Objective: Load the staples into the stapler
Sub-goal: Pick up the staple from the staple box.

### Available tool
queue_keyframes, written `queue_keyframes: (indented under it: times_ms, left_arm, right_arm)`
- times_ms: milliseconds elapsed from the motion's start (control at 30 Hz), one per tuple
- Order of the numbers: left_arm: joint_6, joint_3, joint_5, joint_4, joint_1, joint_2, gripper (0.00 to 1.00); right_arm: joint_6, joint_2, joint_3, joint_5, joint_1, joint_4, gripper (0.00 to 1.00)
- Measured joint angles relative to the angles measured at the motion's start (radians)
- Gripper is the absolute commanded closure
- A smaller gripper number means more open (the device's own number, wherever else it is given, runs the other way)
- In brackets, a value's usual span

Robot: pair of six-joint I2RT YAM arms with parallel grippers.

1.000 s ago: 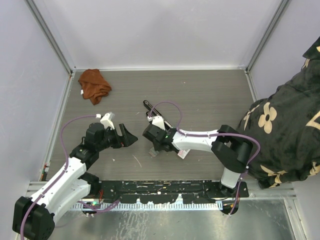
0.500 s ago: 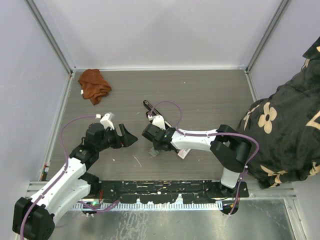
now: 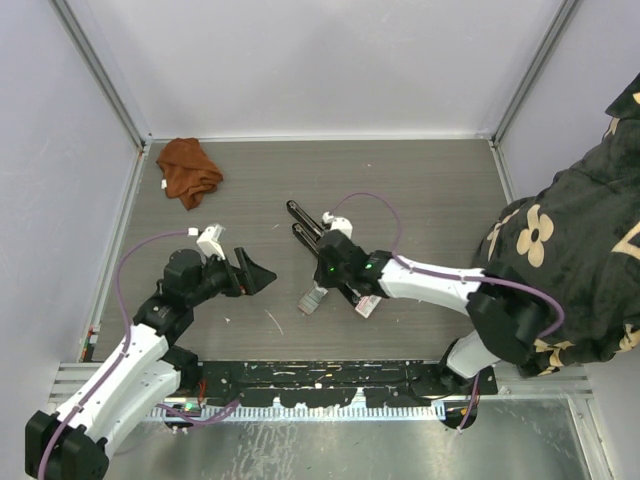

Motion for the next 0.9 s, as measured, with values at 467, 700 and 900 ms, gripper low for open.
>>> queue_keyframes:
  times_ms: [467, 700, 900]
  left_arm:
    - [-0.196, -0.008, 0.154, 0.309, -0.006, -0.029, 0.15]
    - [-0.270, -0.001, 0.147, 0.474, -0.125, 0.089, 0.17]
    - [-0.261, 0.043, 0.138, 0.518, -0.210, 0.112, 0.26]
  right_arm:
    - [0.100, -0.372, -0.184, -0.316, -0.118, 0.464, 0.99]
    - [0.154, -0.452, -0.250, -0.350, -0.118, 0.614, 0.98]
    - [0.177, -0.455, -0.257, -0.357, -0.118, 0.644, 0.98]
